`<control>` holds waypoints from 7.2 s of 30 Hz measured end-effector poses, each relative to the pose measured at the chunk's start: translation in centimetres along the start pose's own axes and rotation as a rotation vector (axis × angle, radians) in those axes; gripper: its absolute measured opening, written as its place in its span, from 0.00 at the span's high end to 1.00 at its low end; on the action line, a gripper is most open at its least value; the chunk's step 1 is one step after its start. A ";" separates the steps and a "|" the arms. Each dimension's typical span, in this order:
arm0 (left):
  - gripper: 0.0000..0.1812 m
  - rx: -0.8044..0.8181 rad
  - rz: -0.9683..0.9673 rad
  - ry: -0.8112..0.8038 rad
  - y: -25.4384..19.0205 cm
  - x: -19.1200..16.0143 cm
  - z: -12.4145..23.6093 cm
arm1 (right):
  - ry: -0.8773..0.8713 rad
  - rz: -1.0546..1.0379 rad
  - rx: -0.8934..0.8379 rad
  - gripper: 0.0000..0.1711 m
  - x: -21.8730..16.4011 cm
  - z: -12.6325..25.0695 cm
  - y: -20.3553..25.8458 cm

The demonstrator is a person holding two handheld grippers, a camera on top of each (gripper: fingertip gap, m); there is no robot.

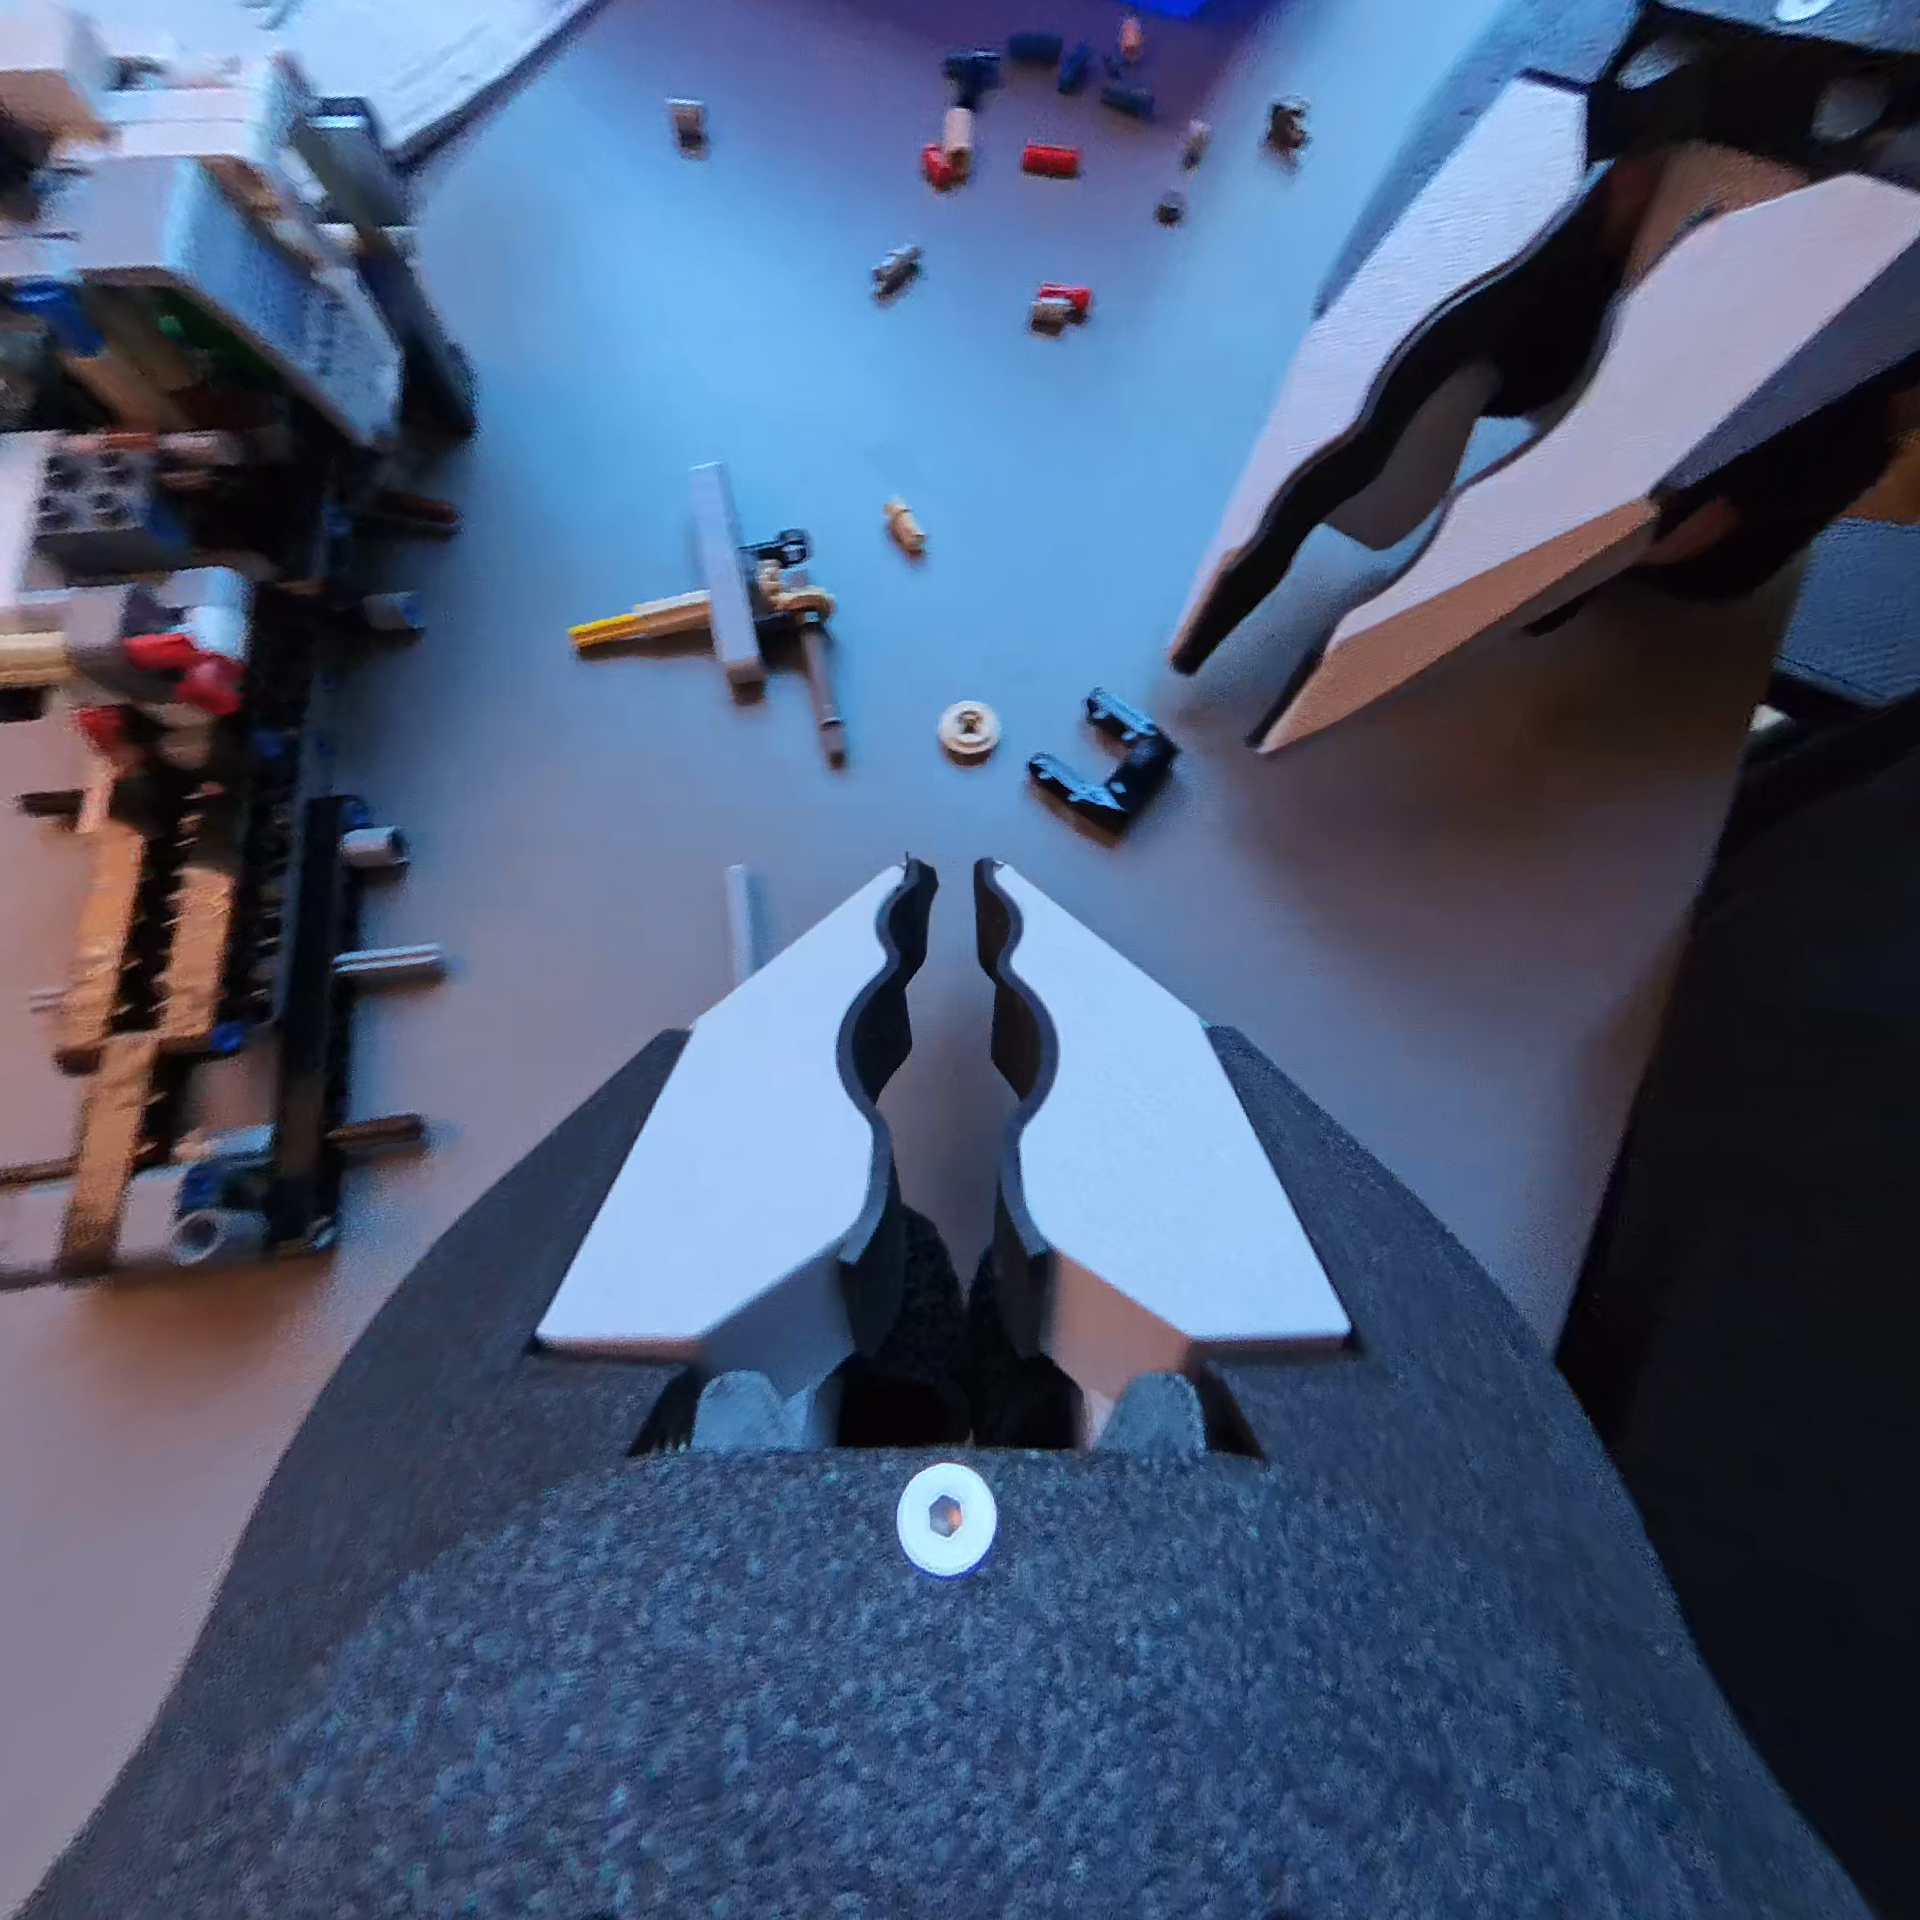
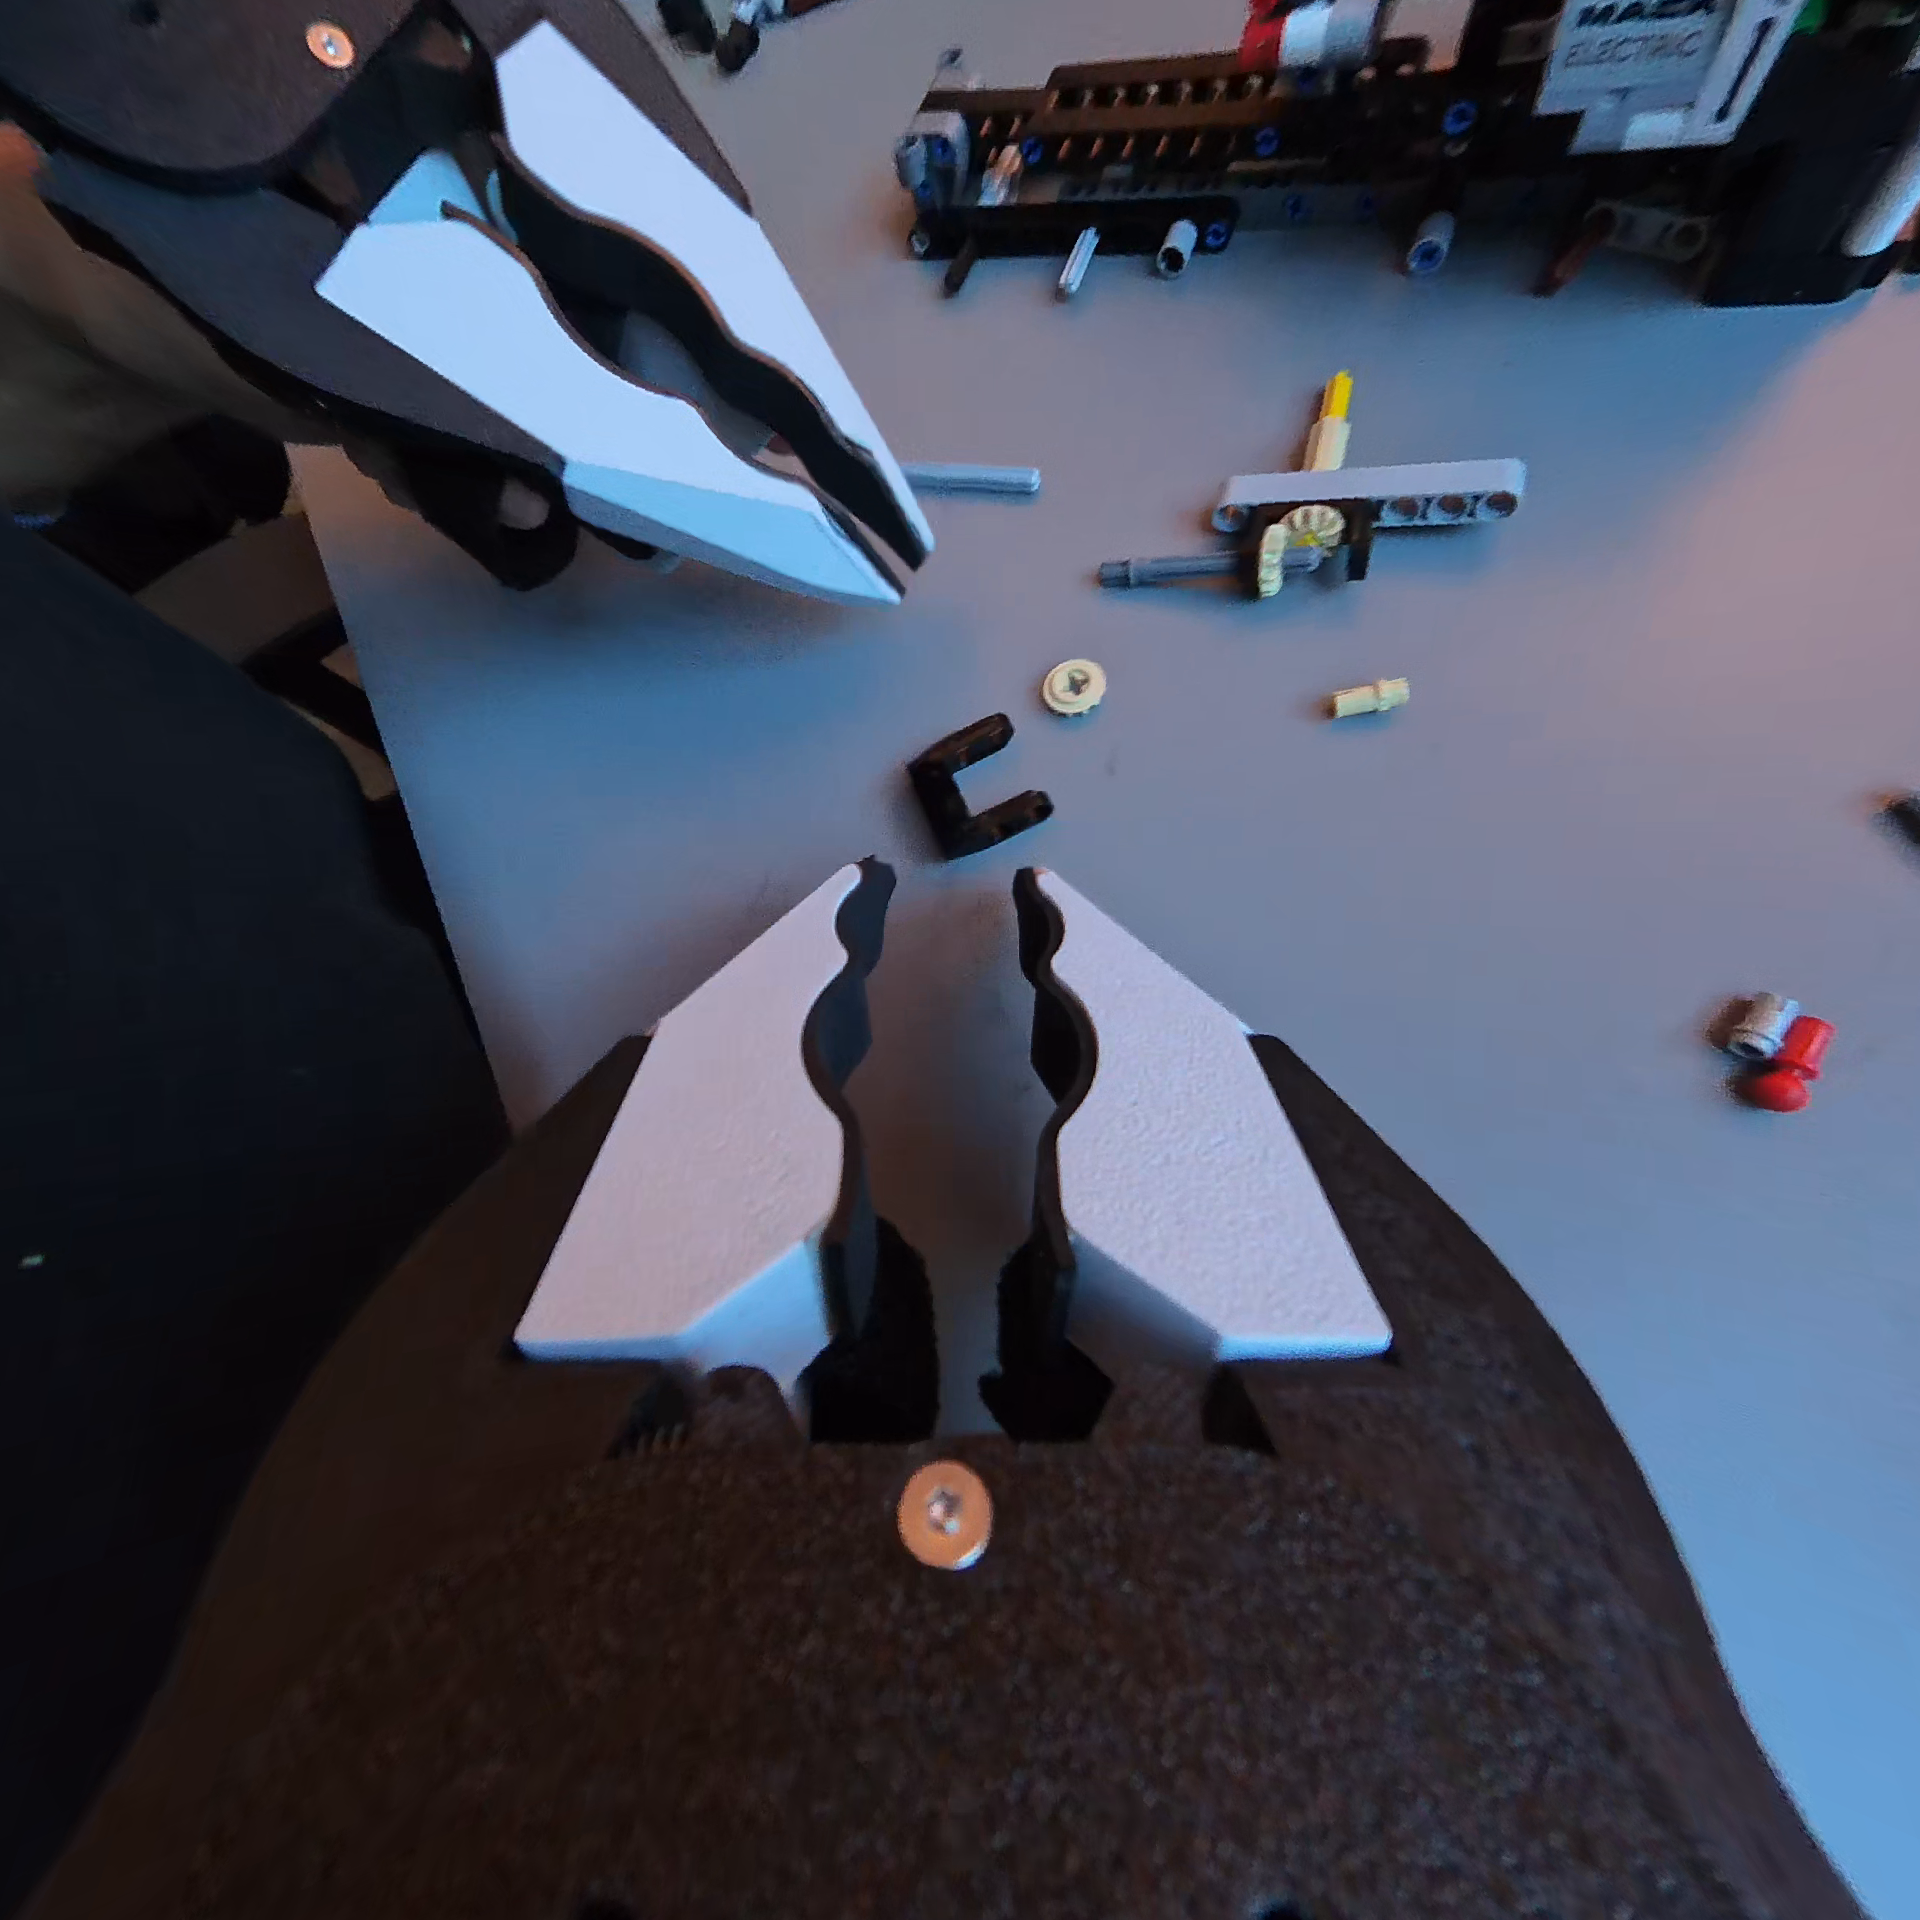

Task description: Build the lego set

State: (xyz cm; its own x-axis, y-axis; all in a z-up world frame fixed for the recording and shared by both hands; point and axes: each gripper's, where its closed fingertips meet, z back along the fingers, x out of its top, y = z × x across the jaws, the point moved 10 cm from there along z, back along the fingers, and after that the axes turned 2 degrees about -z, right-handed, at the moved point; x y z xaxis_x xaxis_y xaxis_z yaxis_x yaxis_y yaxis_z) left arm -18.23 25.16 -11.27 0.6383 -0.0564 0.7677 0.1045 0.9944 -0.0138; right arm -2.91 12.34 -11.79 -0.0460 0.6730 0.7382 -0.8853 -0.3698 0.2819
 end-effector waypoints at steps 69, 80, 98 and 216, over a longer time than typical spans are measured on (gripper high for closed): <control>0.95 0.007 0.077 -0.022 4.3 1.9 -2.3 | -0.376 -0.201 -0.308 0.86 3.2 3.7 -9.3; 0.94 0.017 0.075 -0.002 4.2 1.7 -2.6 | -0.378 -0.195 -0.294 0.86 3.1 3.6 -9.6; 0.94 0.025 0.060 0.018 4.1 2.0 -3.0 | -0.373 -0.196 -0.295 0.86 2.7 3.7 -9.9; 1.00 -0.818 0.687 -0.109 2.0 2.0 -1.5 | -0.238 0.229 -0.238 0.86 1.6 0.8 3.9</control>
State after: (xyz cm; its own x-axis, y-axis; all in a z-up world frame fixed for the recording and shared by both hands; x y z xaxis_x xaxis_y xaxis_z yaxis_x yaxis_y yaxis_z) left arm -15.63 26.88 -10.69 0.6873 0.5410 0.4847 0.2538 0.4463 -0.8581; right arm -6.06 11.46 -9.00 -0.1706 0.4127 0.8947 -0.9483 -0.3153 -0.0354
